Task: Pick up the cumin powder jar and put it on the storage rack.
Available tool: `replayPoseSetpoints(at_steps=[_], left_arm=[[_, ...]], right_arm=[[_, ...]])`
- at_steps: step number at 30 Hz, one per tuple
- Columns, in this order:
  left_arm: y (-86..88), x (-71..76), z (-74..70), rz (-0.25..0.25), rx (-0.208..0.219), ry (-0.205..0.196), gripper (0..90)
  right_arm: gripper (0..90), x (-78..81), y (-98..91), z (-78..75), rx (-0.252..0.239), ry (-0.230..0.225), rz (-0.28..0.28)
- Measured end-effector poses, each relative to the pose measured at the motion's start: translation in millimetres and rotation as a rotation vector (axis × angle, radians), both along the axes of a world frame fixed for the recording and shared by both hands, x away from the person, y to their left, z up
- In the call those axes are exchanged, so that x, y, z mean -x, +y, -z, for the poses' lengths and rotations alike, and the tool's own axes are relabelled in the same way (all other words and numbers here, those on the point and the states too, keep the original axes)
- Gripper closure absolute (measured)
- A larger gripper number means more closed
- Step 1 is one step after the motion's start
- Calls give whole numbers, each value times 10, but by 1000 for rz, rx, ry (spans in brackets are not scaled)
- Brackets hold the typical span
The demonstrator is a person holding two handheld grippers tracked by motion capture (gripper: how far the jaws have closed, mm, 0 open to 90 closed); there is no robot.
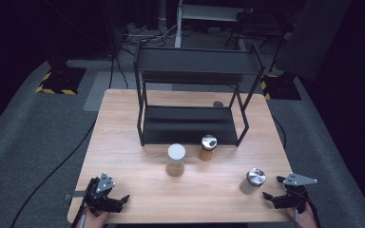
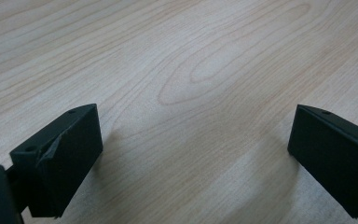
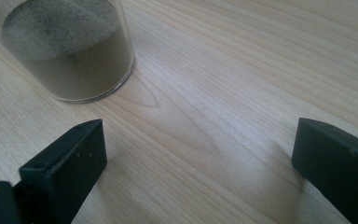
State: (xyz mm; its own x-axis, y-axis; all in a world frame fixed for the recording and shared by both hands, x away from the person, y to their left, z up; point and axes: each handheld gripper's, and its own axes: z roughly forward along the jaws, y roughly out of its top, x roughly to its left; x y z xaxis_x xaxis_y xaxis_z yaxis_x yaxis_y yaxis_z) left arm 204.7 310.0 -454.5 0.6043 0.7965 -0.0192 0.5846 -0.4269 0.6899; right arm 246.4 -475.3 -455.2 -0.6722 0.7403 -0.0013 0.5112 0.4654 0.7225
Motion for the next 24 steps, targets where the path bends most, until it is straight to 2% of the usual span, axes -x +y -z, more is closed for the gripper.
replayPoseSetpoints(at_steps=[3,7,13,21,24], left_arm=[[-7,-7,-50,0,-6,13,52],[-9,36,-114,-18,-1,1,50],[14,33,-235,-21,35,-10,51],[1,-14,-414,3,77,-16,52],[-3,-17,-489,15,93,-33,52]], right_arm=[[28,0,0,0,0,0,0],[28,0,0,-1,0,0,0],[26,2,4,-1,1,0,2],[21,-4,17,-3,3,1,8],[21,-6,17,-3,3,1,8]])
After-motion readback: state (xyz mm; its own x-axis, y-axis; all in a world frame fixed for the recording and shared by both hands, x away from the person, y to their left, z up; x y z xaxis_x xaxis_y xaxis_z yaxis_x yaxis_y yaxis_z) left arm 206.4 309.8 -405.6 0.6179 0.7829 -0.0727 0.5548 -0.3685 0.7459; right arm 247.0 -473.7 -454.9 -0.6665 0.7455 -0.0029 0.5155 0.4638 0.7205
